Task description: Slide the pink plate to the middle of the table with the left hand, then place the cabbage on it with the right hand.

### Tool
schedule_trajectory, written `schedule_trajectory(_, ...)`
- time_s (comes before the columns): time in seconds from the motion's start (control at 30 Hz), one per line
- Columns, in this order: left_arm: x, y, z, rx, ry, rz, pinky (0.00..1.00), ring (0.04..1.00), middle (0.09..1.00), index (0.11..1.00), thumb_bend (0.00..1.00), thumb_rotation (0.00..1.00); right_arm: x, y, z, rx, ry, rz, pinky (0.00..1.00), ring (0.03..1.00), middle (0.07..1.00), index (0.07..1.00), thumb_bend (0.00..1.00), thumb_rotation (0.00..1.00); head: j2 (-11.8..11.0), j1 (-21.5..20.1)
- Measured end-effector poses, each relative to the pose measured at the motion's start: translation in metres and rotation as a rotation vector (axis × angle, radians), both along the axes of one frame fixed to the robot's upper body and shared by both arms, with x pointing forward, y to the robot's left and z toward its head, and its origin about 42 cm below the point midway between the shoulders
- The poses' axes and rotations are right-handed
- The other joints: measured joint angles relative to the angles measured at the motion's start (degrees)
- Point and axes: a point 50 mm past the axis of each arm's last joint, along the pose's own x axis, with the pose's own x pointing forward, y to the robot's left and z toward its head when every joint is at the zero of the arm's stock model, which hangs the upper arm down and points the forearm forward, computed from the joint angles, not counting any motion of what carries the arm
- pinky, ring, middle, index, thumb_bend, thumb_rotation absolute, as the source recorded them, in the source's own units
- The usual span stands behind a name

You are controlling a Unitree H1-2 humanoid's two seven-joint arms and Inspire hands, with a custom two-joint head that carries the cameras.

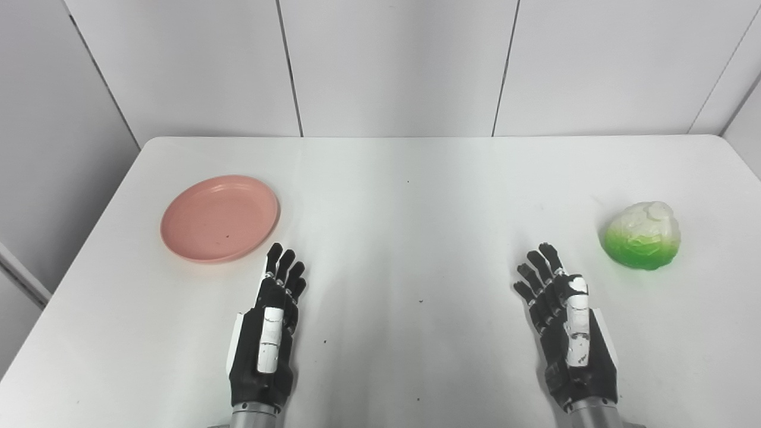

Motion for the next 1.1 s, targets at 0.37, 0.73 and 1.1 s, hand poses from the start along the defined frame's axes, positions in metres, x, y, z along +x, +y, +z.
schedule_trajectory(0.37,-0.001,-0.011,-0.023,0.008,-0.036,0.017,0.98,0.953,0.973,1.000,0.88,0.82,0.000,-0.011,-0.018,0.022,-0.063,0.005,0.97,0.953,0.968,0.978,0.80,1.00,-6.8,6.6)
schedule_trajectory(0.73,-0.001,-0.022,-0.032,0.025,-0.095,0.022,0.96,0.942,0.960,1.000,0.87,0.80,0.001,-0.020,-0.029,0.027,-0.076,0.020,1.00,0.980,0.985,1.000,0.81,1.00,-9.4,9.2)
schedule_trajectory(1.1,0.000,-0.024,-0.040,0.035,-0.130,0.035,0.96,0.936,0.960,1.000,0.85,0.80,0.002,-0.022,-0.035,0.015,-0.106,0.012,1.00,0.981,0.983,1.000,0.81,1.00,-13.2,8.1)
